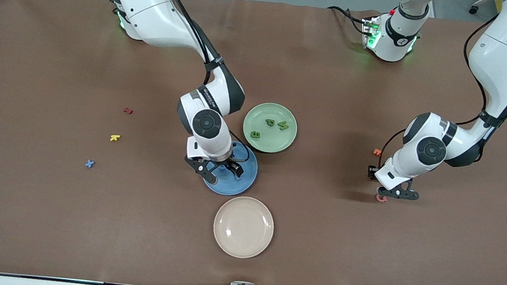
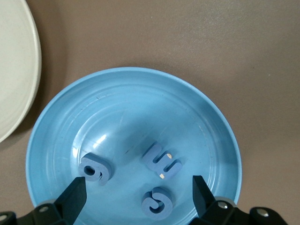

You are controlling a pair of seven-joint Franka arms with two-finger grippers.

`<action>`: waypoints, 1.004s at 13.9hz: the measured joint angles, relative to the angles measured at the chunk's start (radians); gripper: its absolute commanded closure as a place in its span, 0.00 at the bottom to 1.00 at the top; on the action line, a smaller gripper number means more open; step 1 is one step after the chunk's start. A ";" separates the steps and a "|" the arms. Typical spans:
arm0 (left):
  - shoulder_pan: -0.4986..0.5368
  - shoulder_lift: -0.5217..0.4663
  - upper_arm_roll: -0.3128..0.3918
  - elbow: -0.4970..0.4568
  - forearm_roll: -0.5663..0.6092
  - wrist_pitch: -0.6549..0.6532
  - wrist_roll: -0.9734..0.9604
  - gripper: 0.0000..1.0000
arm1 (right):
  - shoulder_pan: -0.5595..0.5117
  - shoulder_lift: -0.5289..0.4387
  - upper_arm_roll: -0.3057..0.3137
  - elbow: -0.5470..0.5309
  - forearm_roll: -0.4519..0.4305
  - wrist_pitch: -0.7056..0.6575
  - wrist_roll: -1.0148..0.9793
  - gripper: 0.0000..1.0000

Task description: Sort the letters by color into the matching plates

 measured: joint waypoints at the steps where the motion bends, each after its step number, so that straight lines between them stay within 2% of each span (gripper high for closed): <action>1: 0.000 0.000 -0.002 0.000 0.000 0.005 0.000 0.70 | 0.000 0.000 0.000 0.000 0.000 0.000 0.000 0.00; 4: 0.001 0.000 -0.003 -0.001 0.000 0.012 0.000 0.81 | 0.001 0.000 -0.001 0.000 -0.001 0.000 -0.001 0.00; 9: 0.001 0.000 -0.003 0.000 0.000 0.019 0.000 0.83 | -0.038 -0.017 -0.028 -0.007 -0.003 -0.045 -0.119 0.00; 11: 0.001 0.000 -0.020 0.003 0.000 0.019 -0.010 0.83 | -0.088 -0.060 -0.032 -0.054 -0.005 -0.057 -0.233 0.00; 14: -0.001 0.000 -0.088 0.013 0.000 -0.008 -0.088 0.83 | -0.173 -0.165 -0.035 -0.176 -0.006 -0.060 -0.410 0.00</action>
